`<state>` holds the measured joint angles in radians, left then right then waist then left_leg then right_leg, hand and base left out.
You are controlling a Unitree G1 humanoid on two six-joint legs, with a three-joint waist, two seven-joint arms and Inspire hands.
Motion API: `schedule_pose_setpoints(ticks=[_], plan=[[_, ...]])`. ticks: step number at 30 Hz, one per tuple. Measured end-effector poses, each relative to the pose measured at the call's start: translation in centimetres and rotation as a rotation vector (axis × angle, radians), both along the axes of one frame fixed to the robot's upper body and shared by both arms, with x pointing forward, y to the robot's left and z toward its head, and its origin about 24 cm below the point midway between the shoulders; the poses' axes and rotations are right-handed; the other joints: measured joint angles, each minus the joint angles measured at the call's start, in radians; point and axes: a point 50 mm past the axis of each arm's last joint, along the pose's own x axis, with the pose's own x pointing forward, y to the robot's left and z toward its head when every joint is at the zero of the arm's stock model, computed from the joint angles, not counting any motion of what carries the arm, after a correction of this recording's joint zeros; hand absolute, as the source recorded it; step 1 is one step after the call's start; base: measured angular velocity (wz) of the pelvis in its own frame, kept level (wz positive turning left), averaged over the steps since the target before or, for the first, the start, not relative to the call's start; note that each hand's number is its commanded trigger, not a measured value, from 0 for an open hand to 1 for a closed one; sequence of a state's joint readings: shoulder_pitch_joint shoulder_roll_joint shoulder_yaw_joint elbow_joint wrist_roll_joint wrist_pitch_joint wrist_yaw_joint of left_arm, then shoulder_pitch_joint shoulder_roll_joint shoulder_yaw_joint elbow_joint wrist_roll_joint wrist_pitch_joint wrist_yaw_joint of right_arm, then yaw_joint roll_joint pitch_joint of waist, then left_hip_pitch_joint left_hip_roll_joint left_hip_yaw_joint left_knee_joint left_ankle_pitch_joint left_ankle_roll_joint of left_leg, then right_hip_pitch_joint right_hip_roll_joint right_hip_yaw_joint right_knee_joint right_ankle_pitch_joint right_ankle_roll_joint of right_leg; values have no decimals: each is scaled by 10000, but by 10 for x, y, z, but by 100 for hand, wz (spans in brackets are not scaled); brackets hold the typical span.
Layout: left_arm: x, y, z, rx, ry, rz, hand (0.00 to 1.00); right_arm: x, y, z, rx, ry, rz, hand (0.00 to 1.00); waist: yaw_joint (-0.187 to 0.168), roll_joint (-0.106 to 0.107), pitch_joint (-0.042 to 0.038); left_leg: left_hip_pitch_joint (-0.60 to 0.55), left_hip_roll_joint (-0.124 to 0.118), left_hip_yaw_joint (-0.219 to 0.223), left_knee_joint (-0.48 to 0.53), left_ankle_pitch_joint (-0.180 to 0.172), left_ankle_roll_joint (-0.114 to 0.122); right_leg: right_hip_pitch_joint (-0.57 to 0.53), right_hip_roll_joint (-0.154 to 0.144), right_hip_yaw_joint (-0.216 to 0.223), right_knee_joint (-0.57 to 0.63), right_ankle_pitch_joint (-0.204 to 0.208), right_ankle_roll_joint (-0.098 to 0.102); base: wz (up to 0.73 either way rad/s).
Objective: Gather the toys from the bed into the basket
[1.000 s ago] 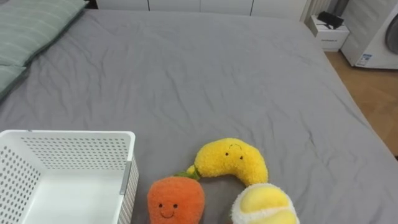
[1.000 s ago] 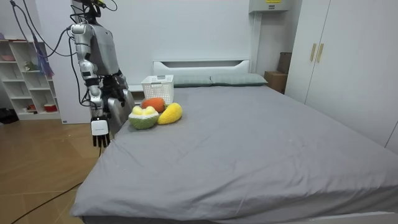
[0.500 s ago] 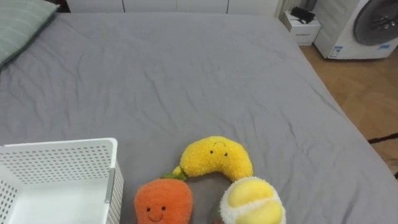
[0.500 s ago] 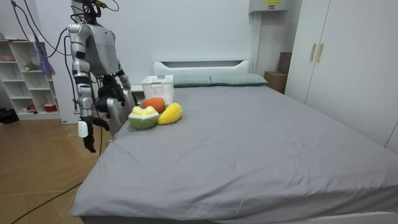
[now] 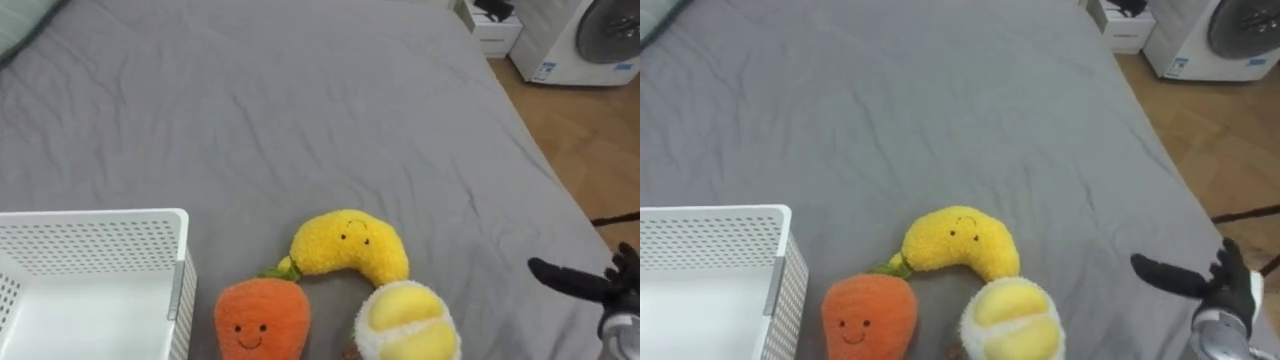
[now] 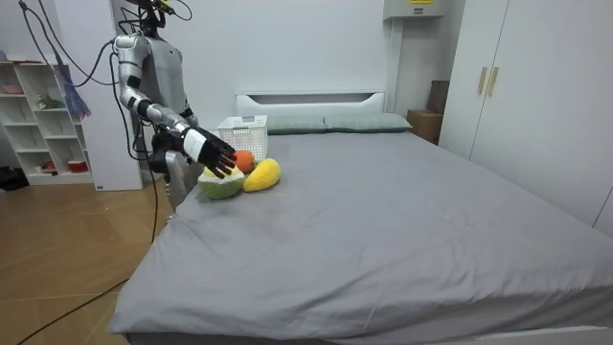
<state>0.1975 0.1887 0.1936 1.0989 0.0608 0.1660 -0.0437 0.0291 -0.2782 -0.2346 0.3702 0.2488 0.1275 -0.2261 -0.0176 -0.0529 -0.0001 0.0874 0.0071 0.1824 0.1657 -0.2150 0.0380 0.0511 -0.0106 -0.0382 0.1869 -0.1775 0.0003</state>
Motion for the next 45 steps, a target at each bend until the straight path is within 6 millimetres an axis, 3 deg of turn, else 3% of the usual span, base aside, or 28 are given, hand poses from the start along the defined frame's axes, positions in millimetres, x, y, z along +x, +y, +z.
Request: schedule_pose_setpoints(ticks=[3,6,18,22,26,34,40,41,42,43,45], plan=[[1,-5,-1,-63,-59,11,0,7,10,0,-37,39,819,0,228,93,-67,5,11,50,14,3,2,13,3,50,35,18,-7,-5],[-1,-5,-1,-60,-114,-6,0,10,24,-4,-191,385,1997,0,257,114,-74,126,12,7,16,4,1,144,-13,24,33,20,-7,0],[10,-12,-2,-117,-367,-538,0,11,71,-25,-1265,2376,6981,0,580,176,-13,6,-26,-216,38,13,6,169,-55,-323,-44,28,0,4],[15,-11,-1,-68,-568,-583,0,9,73,-28,-1427,2871,7667,0,579,45,58,-63,-31,-254,33,19,10,144,-69,-463,-49,28,-1,3],[15,-8,0,-2,-563,-611,0,2,73,-39,-1685,3951,8355,0,582,-78,36,-91,-37,-353,44,19,11,167,-78,-584,-45,28,-1,5],[16,-9,0,-17,-583,-609,0,-13,68,-57,-1699,5679,8954,0,626,-89,27,-146,-55,-428,107,27,17,199,-142,-756,-33,28,0,2],[20,-10,0,6,-669,-657,0,-36,70,-84,-1081,7128,9064,0,829,-105,10,-146,-54,-451,145,26,19,182,-179,-810,-39,28,-1,1],[20,-10,0,4,-683,-655,0,-41,70,-88,-867,7347,9057,4,839,-106,8,-156,-53,-470,158,26,19,188,-187,-864,-42,28,-1,4],[20,-10,0,2,-686,-647,0,-45,69,-92,-677,7529,9005,74,860,-108,7,-157,-53,-476,160,26,19,202,-194,-905,-44,28,-1,4],[20,-10,0,0,-685,-645,0,-46,68,-93,-608,7596,8974,100,862,-109,6,-160,-53,-476,160,26,19,207,-199,-931,-44,28,-1,0],[21,-10,0,-8,-707,-644,0,-50,67,-96,-463,7758,8914,100,866,-110,-6,-211,-49,-481,180,24,19,214,-209,-1032,-44,28,-1,0]])
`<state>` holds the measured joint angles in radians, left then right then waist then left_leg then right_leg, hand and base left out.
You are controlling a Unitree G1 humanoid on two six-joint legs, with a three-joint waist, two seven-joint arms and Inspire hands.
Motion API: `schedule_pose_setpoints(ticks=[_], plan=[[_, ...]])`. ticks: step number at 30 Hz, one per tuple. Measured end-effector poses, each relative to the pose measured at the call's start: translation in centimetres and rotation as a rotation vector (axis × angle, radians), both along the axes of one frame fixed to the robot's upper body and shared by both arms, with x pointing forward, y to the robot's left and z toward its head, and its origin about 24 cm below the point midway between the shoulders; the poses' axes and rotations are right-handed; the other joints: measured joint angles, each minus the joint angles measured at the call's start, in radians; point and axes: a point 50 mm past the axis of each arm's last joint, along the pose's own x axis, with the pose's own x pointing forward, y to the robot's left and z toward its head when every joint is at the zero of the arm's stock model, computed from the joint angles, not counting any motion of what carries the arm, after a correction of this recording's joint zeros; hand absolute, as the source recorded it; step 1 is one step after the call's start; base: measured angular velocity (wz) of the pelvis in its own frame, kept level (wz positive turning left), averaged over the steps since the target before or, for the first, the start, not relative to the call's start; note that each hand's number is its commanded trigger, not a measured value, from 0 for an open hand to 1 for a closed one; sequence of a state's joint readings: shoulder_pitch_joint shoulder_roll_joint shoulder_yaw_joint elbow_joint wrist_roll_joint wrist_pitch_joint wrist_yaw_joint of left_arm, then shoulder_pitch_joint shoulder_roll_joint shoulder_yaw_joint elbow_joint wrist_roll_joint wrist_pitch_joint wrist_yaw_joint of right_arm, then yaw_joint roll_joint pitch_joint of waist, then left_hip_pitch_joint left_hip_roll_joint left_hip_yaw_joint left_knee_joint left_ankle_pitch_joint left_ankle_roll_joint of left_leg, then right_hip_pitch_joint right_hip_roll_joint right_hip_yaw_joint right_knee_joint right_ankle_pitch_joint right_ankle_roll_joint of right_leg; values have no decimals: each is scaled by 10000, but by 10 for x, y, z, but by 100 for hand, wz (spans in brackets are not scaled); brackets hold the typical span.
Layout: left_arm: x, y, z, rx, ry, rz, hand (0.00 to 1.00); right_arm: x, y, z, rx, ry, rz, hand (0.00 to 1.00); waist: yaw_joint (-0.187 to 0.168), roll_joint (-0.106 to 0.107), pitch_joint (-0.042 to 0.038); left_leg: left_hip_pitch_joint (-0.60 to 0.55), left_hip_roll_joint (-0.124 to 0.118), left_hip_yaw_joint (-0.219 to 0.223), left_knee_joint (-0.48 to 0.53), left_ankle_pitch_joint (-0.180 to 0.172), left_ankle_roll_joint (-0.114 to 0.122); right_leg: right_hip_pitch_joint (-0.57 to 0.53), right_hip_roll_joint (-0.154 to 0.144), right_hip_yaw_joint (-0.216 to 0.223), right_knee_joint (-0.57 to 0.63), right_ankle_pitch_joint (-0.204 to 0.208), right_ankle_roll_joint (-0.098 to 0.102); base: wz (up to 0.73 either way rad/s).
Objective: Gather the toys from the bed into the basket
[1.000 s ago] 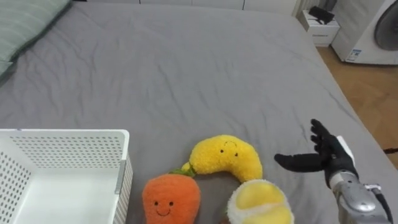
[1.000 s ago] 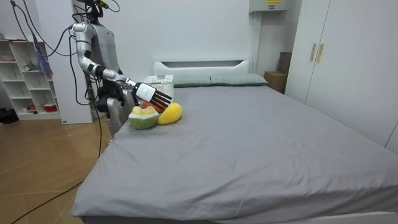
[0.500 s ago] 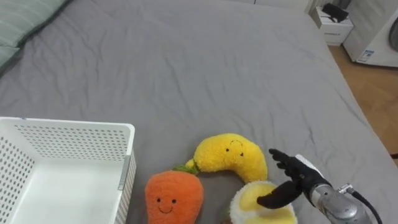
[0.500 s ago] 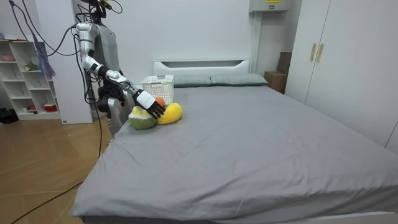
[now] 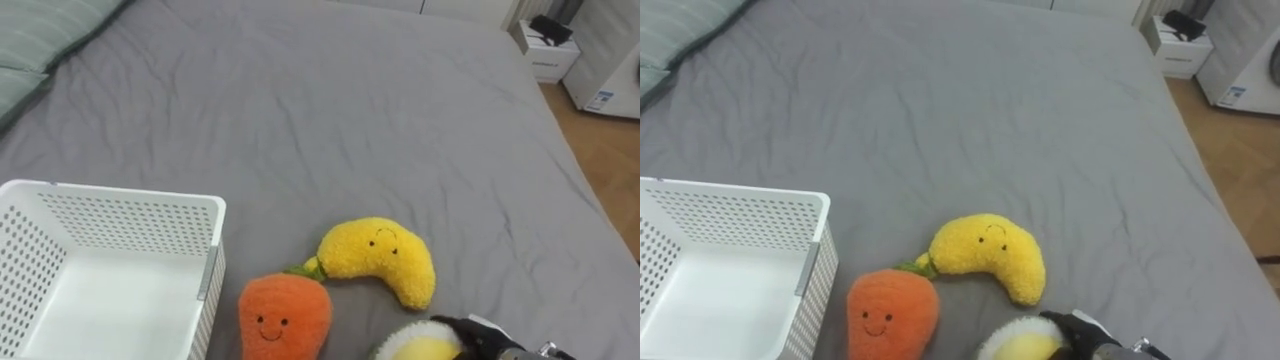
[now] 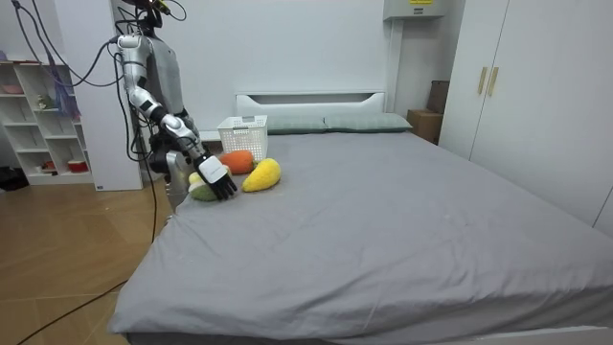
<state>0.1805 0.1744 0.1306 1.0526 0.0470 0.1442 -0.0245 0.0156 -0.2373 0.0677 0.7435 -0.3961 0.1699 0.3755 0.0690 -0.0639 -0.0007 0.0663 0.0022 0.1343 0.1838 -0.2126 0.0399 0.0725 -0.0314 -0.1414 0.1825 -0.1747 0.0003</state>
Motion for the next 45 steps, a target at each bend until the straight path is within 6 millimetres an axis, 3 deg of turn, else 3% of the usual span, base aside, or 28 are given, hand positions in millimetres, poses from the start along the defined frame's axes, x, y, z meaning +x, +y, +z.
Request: schedule_pose_setpoints(ticks=[19,25,28,30,36,43,45], plan=[[3,-1,0,-72,-113,28,0,-4,8,-7,-33,129,115,100,-45,7,1,-103,-29,-222,44,-6,1,126,-29,-392,-282,19,-9,3],[5,-3,-1,-154,-185,-94,0,4,9,-1,-85,-236,424,100,-72,57,29,-159,-33,-271,46,-6,1,116,-12,-397,-260,20,-9,1],[6,-4,-1,-235,-197,-92,0,21,13,15,36,-1215,555,100,-115,89,47,-156,-34,-216,47,-4,0,103,-28,-373,-219,20,-9,-1],[6,-3,0,-337,-216,-77,0,44,18,43,166,-2750,837,100,-167,116,68,-162,-34,-183,1,-2,1,76,-35,-356,-189,17,-6,0],[6,-2,0,-381,-230,-127,0,77,21,98,685,-5484,798,100,-175,67,39,-193,-61,-237,48,1,6,103,-36,-403,-286,16,-3,3],[5,-3,-1,-409,-153,-114,0,93,27,124,651,-6623,1110,100,-285,138,48,-212,-57,-232,31,2,7,-7,-18,-314,-226,21,-1,-2],[5,-4,-1,-426,-155,-119,0,97,30,133,690,-6970,1298,100,-140,177,65,-215,-40,-148,16,4,8,-70,-29,-249,-120,21,0,-14]])
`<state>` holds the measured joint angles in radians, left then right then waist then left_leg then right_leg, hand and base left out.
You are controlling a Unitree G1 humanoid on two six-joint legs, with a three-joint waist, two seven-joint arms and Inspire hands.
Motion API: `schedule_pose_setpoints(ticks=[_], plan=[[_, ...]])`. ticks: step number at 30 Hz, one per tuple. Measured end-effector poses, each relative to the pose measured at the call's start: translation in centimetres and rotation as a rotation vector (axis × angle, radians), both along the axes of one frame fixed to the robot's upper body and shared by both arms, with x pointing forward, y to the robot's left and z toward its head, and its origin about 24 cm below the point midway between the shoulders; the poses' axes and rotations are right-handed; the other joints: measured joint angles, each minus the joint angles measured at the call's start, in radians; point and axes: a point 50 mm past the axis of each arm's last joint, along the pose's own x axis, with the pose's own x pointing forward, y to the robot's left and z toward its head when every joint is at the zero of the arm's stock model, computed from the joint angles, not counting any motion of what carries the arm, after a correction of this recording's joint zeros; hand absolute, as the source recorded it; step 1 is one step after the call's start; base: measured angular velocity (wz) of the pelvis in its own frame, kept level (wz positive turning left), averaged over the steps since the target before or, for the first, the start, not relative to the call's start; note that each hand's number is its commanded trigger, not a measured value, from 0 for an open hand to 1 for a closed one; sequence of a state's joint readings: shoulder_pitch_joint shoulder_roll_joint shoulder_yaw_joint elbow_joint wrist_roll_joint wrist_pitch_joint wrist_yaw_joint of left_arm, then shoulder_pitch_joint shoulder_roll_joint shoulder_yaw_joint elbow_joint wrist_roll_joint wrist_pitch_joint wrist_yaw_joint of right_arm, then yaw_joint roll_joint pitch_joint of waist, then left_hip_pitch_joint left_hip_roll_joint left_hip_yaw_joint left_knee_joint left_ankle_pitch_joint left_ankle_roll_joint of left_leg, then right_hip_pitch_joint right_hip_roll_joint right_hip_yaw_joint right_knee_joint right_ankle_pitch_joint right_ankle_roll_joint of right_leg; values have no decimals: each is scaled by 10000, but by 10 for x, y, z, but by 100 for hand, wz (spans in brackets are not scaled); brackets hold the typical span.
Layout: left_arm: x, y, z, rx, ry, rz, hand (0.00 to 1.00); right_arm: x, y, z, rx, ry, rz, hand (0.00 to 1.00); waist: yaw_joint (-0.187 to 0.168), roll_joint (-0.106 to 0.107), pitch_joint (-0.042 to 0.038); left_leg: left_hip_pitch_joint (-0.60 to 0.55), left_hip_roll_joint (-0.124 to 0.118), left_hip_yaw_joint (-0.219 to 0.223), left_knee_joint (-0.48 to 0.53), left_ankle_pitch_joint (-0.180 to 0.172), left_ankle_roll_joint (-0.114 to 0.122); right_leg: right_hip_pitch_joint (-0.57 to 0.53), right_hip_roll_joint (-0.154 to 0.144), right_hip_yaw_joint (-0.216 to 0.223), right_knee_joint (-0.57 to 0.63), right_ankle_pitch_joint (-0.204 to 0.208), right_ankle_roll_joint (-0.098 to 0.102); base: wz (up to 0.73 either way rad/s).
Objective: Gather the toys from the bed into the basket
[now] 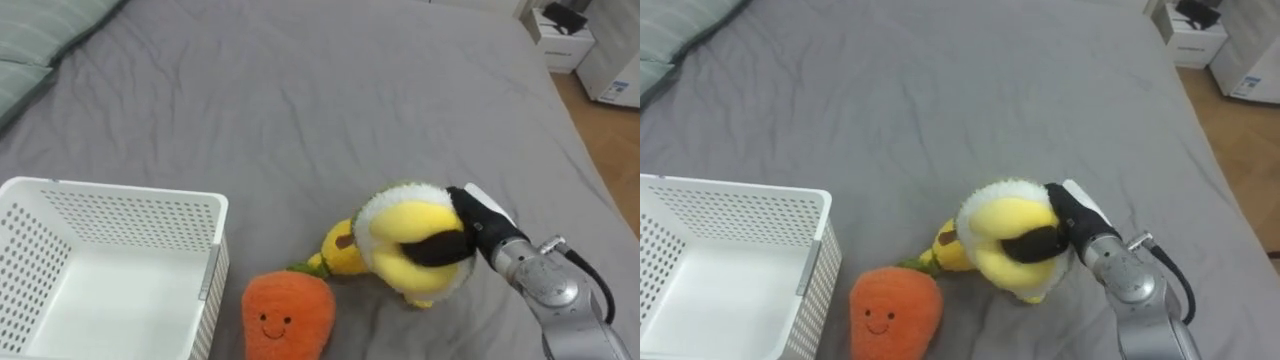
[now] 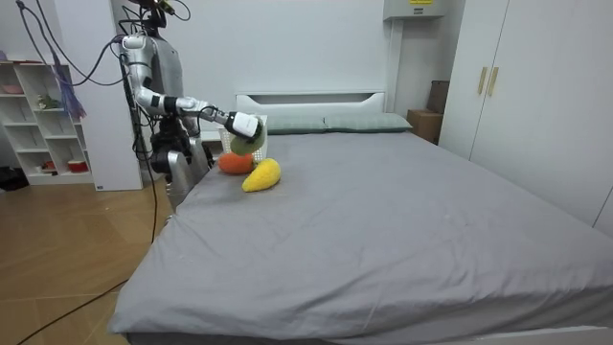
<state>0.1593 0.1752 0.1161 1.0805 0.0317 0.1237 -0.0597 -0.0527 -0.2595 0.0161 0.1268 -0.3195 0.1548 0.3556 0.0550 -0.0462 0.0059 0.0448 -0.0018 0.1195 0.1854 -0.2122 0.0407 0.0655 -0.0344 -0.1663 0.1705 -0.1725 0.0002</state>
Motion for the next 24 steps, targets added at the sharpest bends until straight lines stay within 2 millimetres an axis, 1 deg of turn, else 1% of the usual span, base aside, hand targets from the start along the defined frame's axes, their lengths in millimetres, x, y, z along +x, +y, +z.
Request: schedule_pose_setpoints(ticks=[4,7,8,11,12,13,15,16,17,18,19,21,23,24], plan=[[1,0,0,5,-56,-14,0,7,5,13,13,-469,283,100,220,-8,-6,21,8,29,7,2,3,8,4,-17,25,1,1,-2],[3,0,0,19,-190,-60,0,15,8,21,5,-745,451,100,366,-71,-23,-1,11,13,9,5,6,33,3,-91,38,1,1,6],[3,1,1,39,-222,-76,0,18,11,25,-93,-875,580,100,419,-91,-21,-29,6,-60,1,4,5,34,5,-142,40,0,1,9],[4,1,1,56,-253,-95,0,28,23,36,-239,-1121,1065,96,541,-149,-20,-72,-11,-142,13,7,6,26,8,-255,34,-1,3,8],[7,1,1,83,-312,-123,0,31,27,39,-244,-1206,1230,90,623,-194,-4,-79,-19,-180,15,8,7,33,15,-269,31,-1,3,8],[8,1,2,101,-339,-129,0,32,29,40,-252,-1244,1307,90,638,-211,-4,-95,-33,-232,20,12,10,37,12,-299,31,-1,3,13],[9,1,2,110,-357,-144,0,34,37,44,-277,-1301,1592,90,898,-256,-14,-143,-97,-444,84,40,32,60,-17,-409,4,-1,3,19],[10,1,2,110,-385,-169,0,34,39,44,-291,-1315,1666,91,927,-270,-11,-166,-108,-504,102,50,40,73,-32,-452,-1,-1,4,22],[12,0,2,111,-417,-242,0,34,44,44,-345,-1279,1838,91,986,-291,3,-185,-129,-599,116,63,54,100,-67,-584,-6,-3,6,21],[13,0,2,110,-440,-253,0,34,46,44,-373,-1256,1909,91,1034,-300,13,-189,-142,-652,126,66,58,121,-88,-608,-13,-3,7,24],[13,0,2,107,-443,-257,0,34,49,43,-397,-1164,2018,92,1171,-331,46,-185,-159,-736,148,69,63,187,-126,-763,-24,-11,20,29],[16,0,2,125,-516,-281,0,36,53,44,-436,-1116,2212,92,1377,-416,83,-285,-249,-1017,154,109,79,234,-165,-1075,-18,-45,74,34],[19,0,3,134,-605,-298,0,40,56,50,-461,-1307,2291,92,1571,-455,88,-346,-303,-1189,153,174,87,235,-198,-1157,-18,-45,74,27],[19,1,3,139,-620,-274,0,43,58,54,-493,-1452,2388,92,1740,-501,84,-353,-327,-1284,151,214,86,264,-215,-1266,-16,-44,74,27]])
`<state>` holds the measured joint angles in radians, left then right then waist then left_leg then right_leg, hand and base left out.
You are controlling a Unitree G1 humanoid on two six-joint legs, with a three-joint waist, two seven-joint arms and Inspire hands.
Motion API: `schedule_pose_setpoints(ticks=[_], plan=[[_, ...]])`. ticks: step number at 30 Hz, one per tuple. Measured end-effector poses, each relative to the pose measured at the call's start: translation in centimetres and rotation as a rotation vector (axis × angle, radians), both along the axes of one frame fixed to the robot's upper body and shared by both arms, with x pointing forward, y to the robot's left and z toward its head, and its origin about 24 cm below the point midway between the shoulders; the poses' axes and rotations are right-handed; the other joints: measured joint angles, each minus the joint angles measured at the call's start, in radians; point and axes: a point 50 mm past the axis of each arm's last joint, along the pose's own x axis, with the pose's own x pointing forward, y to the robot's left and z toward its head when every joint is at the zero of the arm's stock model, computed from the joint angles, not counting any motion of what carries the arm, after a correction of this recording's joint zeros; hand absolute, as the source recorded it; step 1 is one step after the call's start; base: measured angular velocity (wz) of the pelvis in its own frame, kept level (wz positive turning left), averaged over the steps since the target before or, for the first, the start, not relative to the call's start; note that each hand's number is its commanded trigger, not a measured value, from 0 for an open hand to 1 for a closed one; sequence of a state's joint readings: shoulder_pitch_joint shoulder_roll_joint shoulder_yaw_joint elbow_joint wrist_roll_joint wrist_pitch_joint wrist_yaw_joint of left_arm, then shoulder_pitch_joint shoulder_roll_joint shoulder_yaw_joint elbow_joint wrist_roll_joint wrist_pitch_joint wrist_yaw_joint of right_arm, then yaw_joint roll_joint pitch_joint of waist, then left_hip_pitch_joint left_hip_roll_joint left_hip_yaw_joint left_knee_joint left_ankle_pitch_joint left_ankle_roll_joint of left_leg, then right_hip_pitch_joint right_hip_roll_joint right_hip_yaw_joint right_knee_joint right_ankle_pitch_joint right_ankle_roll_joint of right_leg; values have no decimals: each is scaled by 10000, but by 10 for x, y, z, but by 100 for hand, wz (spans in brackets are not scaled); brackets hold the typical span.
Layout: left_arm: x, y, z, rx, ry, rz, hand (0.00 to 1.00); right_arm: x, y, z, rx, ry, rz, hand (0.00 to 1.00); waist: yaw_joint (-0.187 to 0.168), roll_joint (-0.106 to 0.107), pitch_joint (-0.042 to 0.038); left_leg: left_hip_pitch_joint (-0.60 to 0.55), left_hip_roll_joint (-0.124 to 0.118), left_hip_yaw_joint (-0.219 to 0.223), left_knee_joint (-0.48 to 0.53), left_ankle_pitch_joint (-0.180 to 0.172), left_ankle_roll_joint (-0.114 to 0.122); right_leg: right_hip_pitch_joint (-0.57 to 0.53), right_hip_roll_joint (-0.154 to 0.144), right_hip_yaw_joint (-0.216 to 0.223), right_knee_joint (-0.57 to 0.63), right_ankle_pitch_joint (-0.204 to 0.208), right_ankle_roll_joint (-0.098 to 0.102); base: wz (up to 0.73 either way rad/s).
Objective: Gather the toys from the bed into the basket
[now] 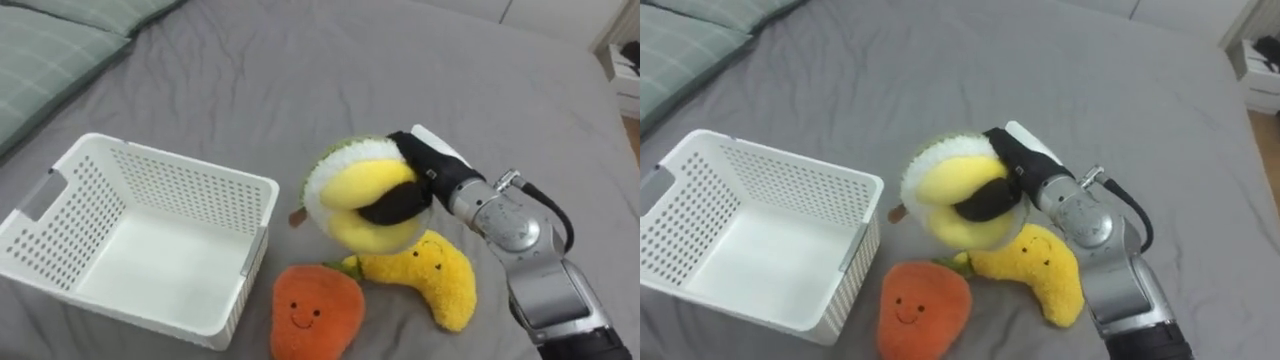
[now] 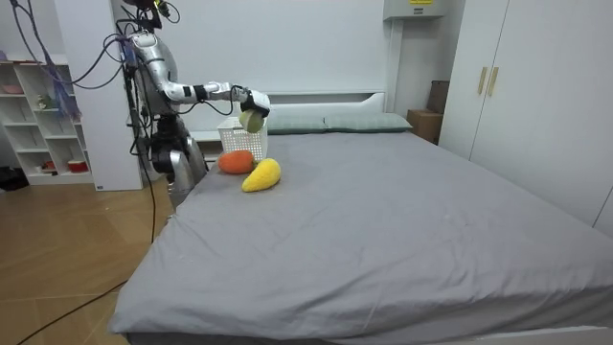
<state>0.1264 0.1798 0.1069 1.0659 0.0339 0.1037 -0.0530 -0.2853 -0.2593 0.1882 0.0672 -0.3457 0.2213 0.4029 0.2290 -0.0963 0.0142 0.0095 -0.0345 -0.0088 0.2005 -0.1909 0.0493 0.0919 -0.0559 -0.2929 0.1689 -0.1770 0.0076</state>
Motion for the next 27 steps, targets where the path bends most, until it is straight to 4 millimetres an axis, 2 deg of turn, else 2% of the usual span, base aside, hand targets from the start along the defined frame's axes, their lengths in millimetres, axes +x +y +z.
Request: schedule_pose_setpoints(ticks=[4,6,11,12,13,14,15,16,17,18,21,27], plan=[[0,0,0,-12,-15,95,0,5,11,7,-157,-243,409,90,328,-129,9,-37,-91,-349,58,68,-5,135,-50,-362,-29,0,1,29],[2,-1,1,-52,-36,86,0,6,14,6,-294,-85,370,86,550,-187,8,-133,-188,-640,89,132,23,197,-125,-689,-28,-7,11,41],[1,0,2,30,240,-58,0,5,17,2,-330,272,347,86,1000,-251,13,-438,-360,-1120,392,171,65,187,-180,-867,2,-36,63,32],[1,0,2,80,314,-166,0,5,17,2,-334,306,314,83,1089,-281,-9,-535,-403,-1233,430,203,65,148,-198,-949,12,-40,70,32],[1,0,2,101,348,-205,0,5,17,2,-331,309,301,80,1113,-282,-9,-574,-428,-1308,444,224,67,137,-209,-1005,18,-42,73,30],[0,0,2,98,441,-216,0,7,17,4,-335,249,309,69,1205,-263,4,-636,-470,-1404,482,250,73,125,-231,-1110,20,-48,83,28],[-1,0,1,103,498,-218,0,9,18,7,-343,153,328,62,1297,-235,24,-701,-494,-1474,551,251,74,114,-234,-1181,19,-50,86,23],[-2,0,1,110,524,-214,0,11,18,8,-357,127,326,40,1316,-231,27,-726,-505,-1505,571,252,74,110,-235,-1204,17,-51,87,21],[-3,1,2,135,563,-208,0,14,18,9,-371,112,284,9,1369,-232,26,-767,-537,-1596,594,263,72,109,-236,-1237,13,-62,107,19],[-4,1,2,157,620,-243,0,17,19,11,-402,65,258,0,1397,-229,28,-807,-560,-1652,614,273,72,102,-236,-1242,8,-68,116,19],[-3,0,2,194,684,-272,0,23,25,23,-285,-389,292,0,1498,-152,80,-927,-574,-1690,650,285,73,9,-228,-1208,15,-69,117,5],[3,-3,2,229,672,-555,0,30,41,31,-209,-782,326,0,1576,-149,78,-1006,-623,-1809,672,328,83,-39,-234,-1225,4,-67,117,5]])
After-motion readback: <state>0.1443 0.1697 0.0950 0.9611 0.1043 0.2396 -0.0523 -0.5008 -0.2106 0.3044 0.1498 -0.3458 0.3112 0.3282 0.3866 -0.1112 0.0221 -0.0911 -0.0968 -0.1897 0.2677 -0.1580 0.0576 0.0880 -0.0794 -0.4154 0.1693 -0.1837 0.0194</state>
